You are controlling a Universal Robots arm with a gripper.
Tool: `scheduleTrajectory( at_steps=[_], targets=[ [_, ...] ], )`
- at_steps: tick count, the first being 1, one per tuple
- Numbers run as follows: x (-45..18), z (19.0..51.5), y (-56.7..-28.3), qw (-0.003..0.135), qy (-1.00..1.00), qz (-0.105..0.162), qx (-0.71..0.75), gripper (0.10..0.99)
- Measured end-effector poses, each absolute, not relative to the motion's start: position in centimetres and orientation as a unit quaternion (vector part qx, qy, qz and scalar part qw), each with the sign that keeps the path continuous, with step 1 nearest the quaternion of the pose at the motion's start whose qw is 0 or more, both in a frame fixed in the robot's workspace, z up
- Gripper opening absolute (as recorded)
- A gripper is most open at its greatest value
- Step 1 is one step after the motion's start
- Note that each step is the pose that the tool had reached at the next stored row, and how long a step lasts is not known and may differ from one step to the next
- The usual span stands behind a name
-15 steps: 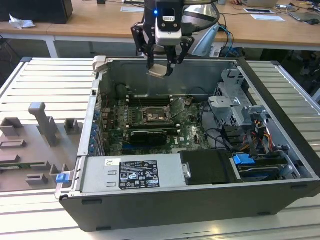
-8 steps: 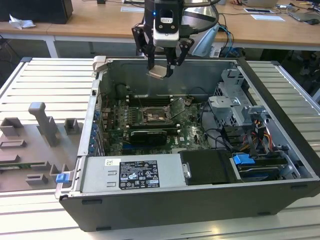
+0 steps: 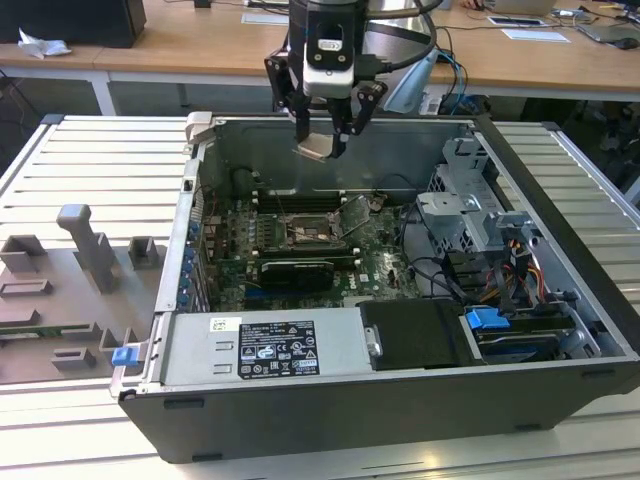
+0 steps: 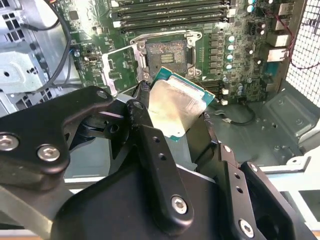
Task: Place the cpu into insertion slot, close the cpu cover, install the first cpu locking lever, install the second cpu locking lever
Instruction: 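Place the cpu into insertion slot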
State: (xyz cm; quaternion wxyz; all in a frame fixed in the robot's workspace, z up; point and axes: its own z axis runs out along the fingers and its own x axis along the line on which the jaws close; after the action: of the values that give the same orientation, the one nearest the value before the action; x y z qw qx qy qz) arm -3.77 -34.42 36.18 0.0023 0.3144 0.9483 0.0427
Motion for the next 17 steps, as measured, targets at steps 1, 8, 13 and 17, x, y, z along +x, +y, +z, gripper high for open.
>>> scheduleTrajectory(
  at_steps=[1,8,13,17],
  targets=[
    [-3.8,36.1,-34.4,0.003,0.945,0.042,0.323,0.537],
    [-3.8,35.3,-34.4,0.002,0.927,0.041,0.372,0.537],
    [-4.0,34.7,-34.3,-0.001,0.919,0.04,0.391,0.537],
    [-4.0,34.1,-34.3,-0.004,0.913,0.038,0.406,0.537]
  ],
)
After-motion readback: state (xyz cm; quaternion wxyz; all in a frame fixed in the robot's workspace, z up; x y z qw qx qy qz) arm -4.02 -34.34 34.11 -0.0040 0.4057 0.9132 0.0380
